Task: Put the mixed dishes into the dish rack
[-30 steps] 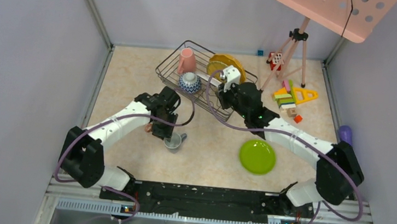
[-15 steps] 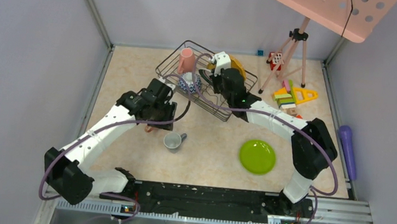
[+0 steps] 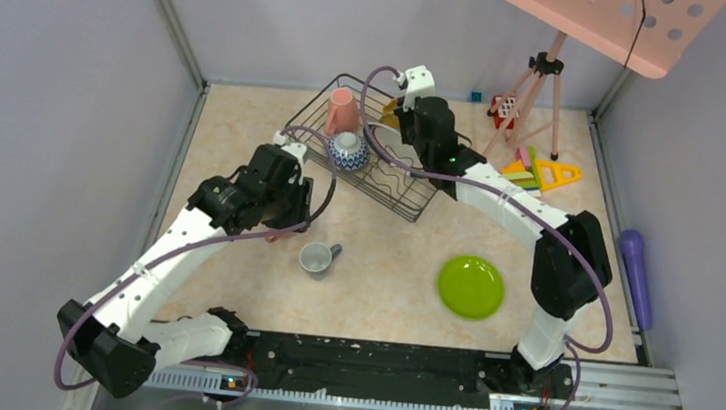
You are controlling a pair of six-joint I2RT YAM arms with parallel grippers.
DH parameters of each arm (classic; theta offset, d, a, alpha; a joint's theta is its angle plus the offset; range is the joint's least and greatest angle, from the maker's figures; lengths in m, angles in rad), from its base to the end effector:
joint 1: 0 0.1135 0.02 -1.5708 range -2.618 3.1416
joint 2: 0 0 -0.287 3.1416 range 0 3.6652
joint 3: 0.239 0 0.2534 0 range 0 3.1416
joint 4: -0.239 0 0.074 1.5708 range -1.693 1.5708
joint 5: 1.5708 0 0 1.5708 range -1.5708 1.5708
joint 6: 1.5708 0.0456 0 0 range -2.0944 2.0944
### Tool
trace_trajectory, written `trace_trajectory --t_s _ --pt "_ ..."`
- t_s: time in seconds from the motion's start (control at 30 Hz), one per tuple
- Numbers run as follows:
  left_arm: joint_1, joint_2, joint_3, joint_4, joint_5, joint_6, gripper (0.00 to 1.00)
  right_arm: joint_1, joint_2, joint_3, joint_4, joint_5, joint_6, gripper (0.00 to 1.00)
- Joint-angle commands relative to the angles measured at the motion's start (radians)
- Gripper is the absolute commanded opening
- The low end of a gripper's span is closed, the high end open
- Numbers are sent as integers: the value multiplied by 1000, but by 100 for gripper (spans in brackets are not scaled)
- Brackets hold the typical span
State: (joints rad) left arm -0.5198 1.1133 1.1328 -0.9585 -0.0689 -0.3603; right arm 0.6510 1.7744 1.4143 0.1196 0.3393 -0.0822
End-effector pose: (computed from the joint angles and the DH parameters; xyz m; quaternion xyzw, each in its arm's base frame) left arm 0.1828 -0.1010 0.3393 0.0650 0.9478 -0.1026 0.2949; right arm 0.3618 0.2565 0.3361 -0.1807 0.7613 0.0432 0.6212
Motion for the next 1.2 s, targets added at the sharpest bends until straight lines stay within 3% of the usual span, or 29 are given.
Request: trace_trajectory --t_s 0.0,0.17,0.27,0.33,0.57,0.63,0.9,1.17 --pt "-3 -61 -15 81 -16 -14 48 -21 9 87 -66 -16 8 22" --pt "-3 -80 -20 90 -15 -16 48 -21 -45 86 -111 -108 26 29" --pt "-3 -88 -32 113 2 -17 48 -21 -79 83 -191 -166 51 46" --pt "-3 -92 -44 134 12 -17 48 -21 -112 76 -248 -170 99 53" --pt "-3 -139 -118 278 62 -30 49 -23 -317 -108 -410 -88 217 57" --pt "-3 -151 -153 367 130 -34 49 -28 -398 -179 -461 -79 268 58" --pt "-3 -98 -231 581 263 -130 48 -129 -732 -503 -733 -122 651 68" --pt "-9 -78 -318 725 342 -151 48 -204 -986 -771 -957 -126 1041 71"
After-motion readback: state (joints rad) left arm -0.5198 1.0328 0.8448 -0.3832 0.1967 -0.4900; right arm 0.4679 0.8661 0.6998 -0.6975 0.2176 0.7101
